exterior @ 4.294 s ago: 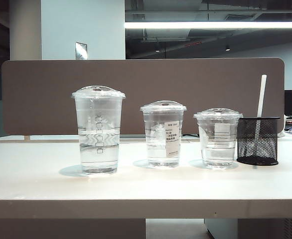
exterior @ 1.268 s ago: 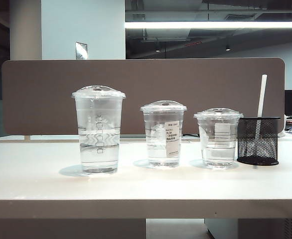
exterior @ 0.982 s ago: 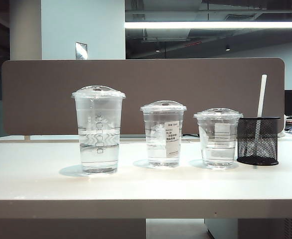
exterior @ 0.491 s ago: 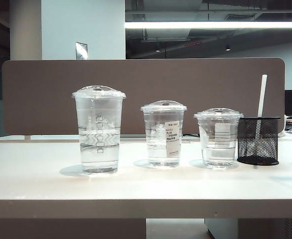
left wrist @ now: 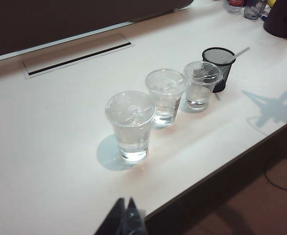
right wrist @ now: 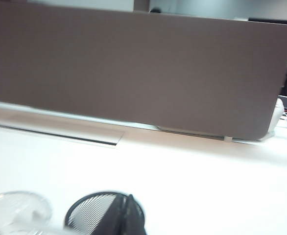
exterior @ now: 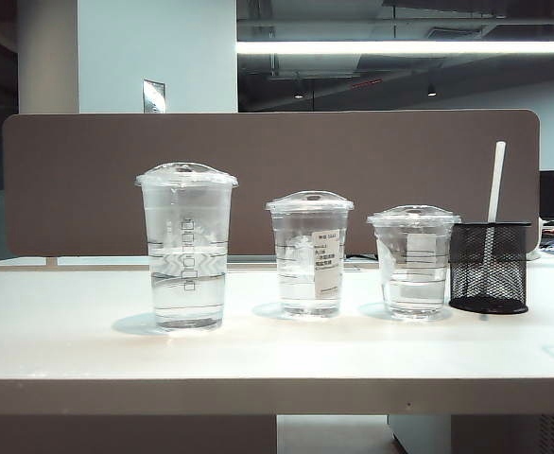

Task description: Pick up the straw and insert it into the large coffee cup.

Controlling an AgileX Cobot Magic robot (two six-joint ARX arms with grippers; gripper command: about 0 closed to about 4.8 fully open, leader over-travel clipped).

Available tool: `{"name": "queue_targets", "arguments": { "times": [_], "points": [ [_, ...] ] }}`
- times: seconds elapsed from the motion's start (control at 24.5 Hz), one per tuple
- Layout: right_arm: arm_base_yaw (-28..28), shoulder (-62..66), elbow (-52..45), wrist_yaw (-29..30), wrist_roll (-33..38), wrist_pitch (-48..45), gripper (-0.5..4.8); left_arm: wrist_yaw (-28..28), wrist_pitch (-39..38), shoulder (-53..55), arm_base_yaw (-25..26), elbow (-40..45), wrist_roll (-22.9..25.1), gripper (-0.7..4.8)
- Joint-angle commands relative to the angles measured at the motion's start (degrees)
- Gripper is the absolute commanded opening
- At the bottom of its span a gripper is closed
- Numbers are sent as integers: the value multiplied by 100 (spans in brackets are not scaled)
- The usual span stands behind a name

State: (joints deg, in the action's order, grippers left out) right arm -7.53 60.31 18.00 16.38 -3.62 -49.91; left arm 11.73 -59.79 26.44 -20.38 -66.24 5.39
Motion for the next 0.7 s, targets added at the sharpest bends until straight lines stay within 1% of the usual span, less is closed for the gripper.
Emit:
{"name": "queue_targets", "arguments": {
  "times": [0.04,0.08,0.12,0.16,0.25,0.29,0.37,0.41,0.45,0.49,0.61,0.7],
  "points": [
    [201,-24,-717,-109,452,-907,1,-33,66,-9,-4,-9,17,-2],
    [409,7,-874,-127,437,-898,48,-33,66,-11,-4,-9,17,-2],
    [494,35,-909,-127,376,-901,86,-33,68,-9,-7,-9,17,-2],
    [667,90,-929,-127,251,-870,137,-31,66,-9,-7,-7,17,-2],
    [898,208,-925,-166,-50,-874,141,-35,57,-26,-4,-9,17,-2],
    [946,267,-922,-223,-146,-872,150,-33,59,-26,-7,-9,17,-2],
    [1040,538,-920,-293,-337,-920,186,-33,55,-28,-7,-9,17,-2],
    [1040,656,-920,-291,-385,-975,187,-33,55,-28,-7,-9,17,-2],
    [1040,940,-918,-273,-393,-1235,207,-35,55,-28,-4,-9,17,-2],
    [1038,1193,-901,-280,-393,-1506,214,-33,55,-28,-7,-9,17,-2],
    [1040,1849,-684,-269,-391,-1947,214,-33,52,-31,-4,-9,17,-2],
    [1040,2109,-509,-262,-391,-1991,214,-35,55,-33,-7,-9,17,-2]
  ]
}}
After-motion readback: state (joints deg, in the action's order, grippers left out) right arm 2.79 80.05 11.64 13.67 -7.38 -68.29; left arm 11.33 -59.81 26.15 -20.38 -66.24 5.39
